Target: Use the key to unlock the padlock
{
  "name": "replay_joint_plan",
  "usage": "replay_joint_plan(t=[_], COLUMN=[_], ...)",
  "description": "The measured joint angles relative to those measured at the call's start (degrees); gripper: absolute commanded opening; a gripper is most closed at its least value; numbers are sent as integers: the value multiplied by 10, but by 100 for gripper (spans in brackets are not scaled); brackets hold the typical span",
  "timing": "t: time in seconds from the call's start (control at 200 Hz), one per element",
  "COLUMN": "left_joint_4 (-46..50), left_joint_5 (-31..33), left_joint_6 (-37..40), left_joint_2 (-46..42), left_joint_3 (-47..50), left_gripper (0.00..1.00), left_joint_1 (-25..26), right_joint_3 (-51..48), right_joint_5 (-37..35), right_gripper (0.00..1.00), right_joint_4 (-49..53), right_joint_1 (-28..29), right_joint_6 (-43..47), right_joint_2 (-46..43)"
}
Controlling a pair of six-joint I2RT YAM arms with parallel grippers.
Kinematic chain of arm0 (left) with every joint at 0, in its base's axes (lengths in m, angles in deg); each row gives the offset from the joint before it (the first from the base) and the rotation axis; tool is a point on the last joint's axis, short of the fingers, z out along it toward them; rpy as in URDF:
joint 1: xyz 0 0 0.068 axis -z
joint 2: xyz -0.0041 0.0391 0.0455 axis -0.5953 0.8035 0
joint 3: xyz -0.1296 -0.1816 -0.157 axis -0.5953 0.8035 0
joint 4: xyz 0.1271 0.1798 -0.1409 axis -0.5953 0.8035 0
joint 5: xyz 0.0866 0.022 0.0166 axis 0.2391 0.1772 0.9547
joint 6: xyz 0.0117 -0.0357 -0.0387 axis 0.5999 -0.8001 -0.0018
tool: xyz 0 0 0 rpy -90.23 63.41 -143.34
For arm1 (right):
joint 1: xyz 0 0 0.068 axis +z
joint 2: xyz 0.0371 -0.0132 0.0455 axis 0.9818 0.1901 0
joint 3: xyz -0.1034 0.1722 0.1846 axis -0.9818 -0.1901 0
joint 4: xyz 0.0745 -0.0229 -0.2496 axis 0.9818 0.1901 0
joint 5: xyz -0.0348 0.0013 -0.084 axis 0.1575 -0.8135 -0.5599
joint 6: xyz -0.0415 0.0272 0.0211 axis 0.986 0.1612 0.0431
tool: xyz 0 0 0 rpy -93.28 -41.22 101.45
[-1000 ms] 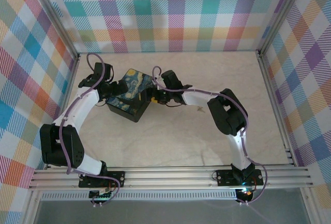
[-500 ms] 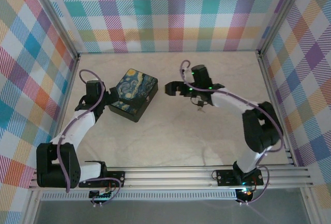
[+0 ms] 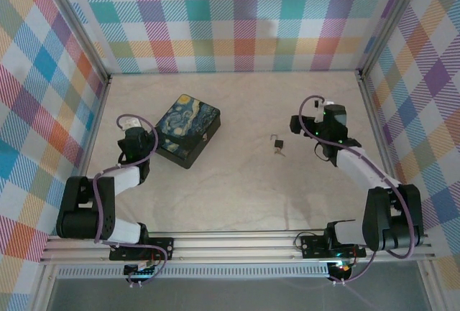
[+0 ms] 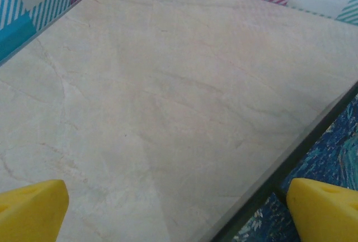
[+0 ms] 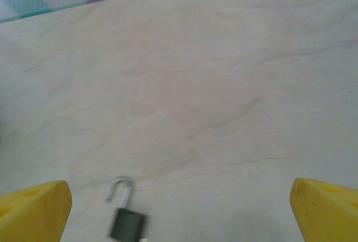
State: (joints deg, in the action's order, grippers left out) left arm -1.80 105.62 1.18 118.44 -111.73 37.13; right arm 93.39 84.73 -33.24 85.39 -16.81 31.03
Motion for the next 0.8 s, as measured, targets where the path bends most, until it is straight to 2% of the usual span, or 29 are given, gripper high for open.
replay_joint_plan(t=[0.17, 0.325, 0.5, 0.64, 0.8], left_joint_4=[-46, -83, -160, -166, -167], left_joint_5=[-13, -43, -76, -85, -86], left_joint_6=[6, 26, 50, 61, 65], left_joint_2=[9, 13, 57, 60, 61], left_joint_3=[16, 31, 31, 31, 31], left_gripper=[100, 100, 100, 100, 100], left_joint_1=[0, 2, 13, 19, 29], right_joint_3=[-72, -121, -138, -178, -191], right_joint_5=[-50, -74, -60, -36, -14], right_gripper=[100, 100, 100, 100, 100], right_joint_4=[-82, -172, -263, -360, -385], right_joint_1=[-15, -26, -38, -41, -50], right_joint_6=[30, 47, 64, 76, 76], right_joint_2=[12, 72, 107, 116, 127])
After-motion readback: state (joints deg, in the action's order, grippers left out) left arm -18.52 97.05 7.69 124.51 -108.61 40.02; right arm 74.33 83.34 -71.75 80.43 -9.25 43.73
